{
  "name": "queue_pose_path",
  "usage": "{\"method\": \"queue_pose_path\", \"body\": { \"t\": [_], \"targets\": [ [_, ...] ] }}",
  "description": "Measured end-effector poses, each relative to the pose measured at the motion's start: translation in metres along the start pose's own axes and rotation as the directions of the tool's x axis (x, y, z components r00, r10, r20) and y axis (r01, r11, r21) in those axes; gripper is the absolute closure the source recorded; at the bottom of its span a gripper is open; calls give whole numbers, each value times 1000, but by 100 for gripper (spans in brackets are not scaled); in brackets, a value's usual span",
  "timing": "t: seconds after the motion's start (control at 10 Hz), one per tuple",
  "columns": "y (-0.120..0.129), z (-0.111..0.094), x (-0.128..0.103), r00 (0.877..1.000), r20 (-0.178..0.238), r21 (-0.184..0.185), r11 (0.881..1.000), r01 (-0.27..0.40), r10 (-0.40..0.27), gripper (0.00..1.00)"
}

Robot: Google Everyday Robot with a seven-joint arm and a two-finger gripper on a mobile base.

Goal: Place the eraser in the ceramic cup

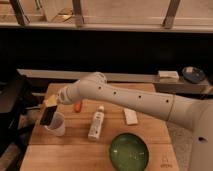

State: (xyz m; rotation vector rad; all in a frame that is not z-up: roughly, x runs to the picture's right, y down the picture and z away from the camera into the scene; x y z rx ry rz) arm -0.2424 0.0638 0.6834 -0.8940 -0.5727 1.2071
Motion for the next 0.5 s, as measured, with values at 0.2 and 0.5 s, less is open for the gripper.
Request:
{"method": "queue_pose_path", "body": {
  "t": [0.2,0.5],
  "targets": [
    [-11,-1,4,1000,0,14,1000,-15,15,25],
    [-23,-13,-3,1000,18,46,999,-22,21,25]
  ]
}}
